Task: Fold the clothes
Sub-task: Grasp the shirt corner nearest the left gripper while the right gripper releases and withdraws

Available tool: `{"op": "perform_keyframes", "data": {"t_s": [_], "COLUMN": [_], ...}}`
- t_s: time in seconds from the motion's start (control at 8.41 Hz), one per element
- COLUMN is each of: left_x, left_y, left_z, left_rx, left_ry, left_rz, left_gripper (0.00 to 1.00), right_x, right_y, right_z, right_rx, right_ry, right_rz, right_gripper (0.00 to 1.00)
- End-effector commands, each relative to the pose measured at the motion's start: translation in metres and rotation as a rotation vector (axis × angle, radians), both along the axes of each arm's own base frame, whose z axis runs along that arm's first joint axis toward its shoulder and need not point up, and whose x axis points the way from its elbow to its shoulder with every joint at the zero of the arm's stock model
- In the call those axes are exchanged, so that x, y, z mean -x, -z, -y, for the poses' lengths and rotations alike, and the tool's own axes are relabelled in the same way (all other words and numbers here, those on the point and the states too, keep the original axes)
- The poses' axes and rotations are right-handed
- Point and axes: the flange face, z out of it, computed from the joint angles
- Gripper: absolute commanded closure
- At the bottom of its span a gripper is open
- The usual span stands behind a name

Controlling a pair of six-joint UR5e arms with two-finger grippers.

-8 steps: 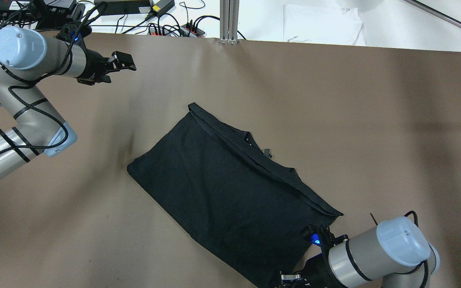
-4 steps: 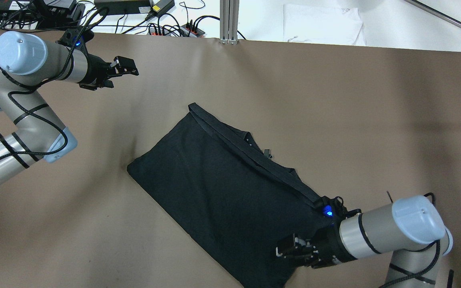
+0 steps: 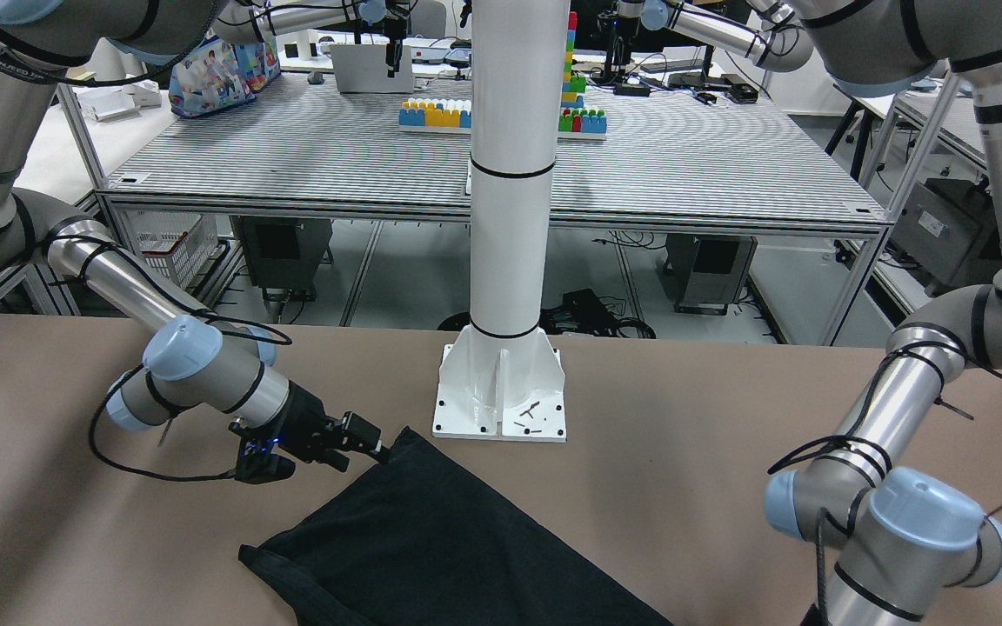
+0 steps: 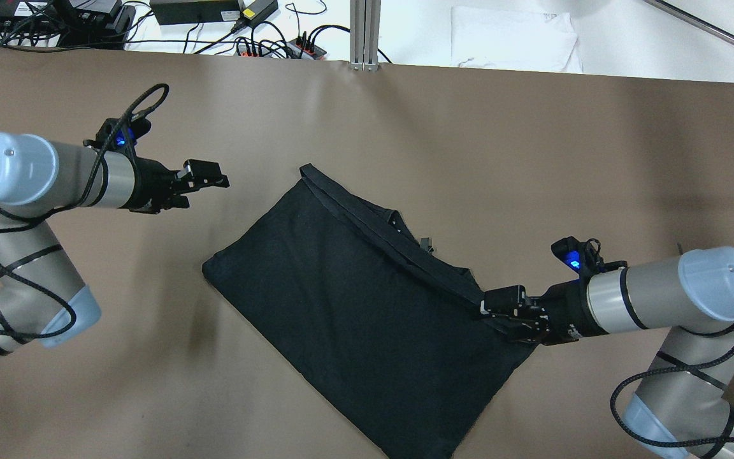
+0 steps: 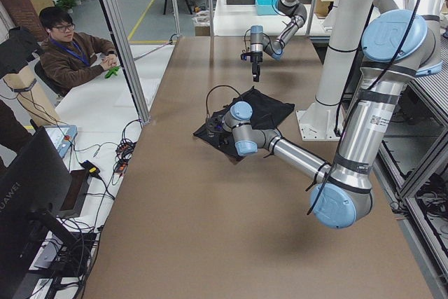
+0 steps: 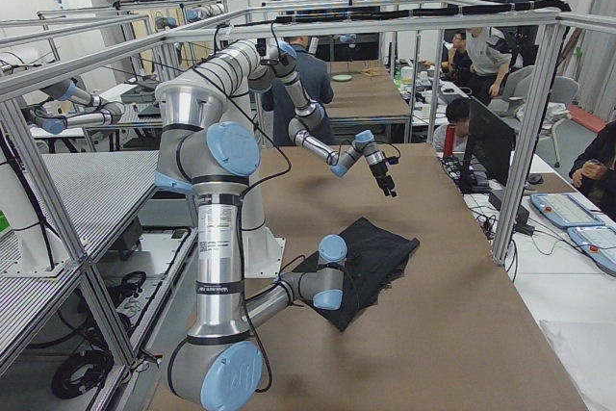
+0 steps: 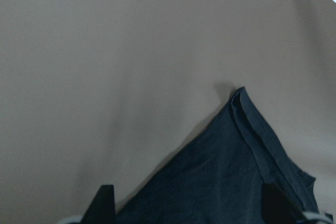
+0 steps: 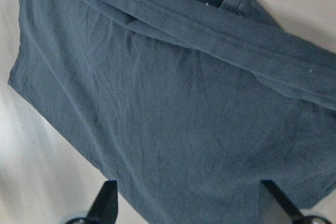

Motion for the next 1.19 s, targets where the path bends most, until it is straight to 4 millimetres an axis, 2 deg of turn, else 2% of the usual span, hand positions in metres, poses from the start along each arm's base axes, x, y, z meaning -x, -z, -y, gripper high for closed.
{"op": "perform_keyframes", "data": {"t_s": [0.0, 0.12, 0.24, 0.36, 1.07], "left_x": [-0.027, -0.032, -0.053, -0.07, -0.095], "left_y": [-0.05, -0.063, -0.07, -0.068, -0.089], "left_z": [-0.077, -0.091, -0.108, -0.118, -0.105], "left_rx": [0.006, -0.009, -0.014, -0.026, -0.013], "left_ry": [-0.054, -0.038, -0.033, -0.031, -0.03], "left_rz": [-0.016, -0.02, -0.003, 0.003, 0.052], "left_gripper": [0.0, 0.0, 0.0, 0.0, 0.0], "right_x": [-0.023, -0.025, -0.024, -0.024, -0.023], "right_y": [-0.008, -0.007, -0.008, -0.008, -0.008], "right_z": [0.03, 0.033, 0.034, 0.035, 0.034], "right_rx": [-0.009, -0.009, -0.004, -0.007, -0.008], "right_ry": [-0.069, -0.077, -0.078, -0.093, -0.095], "right_rz": [-0.027, -0.029, -0.034, -0.037, -0.038], "right_gripper": [0.06, 0.06, 0.06, 0.06, 0.06]}}
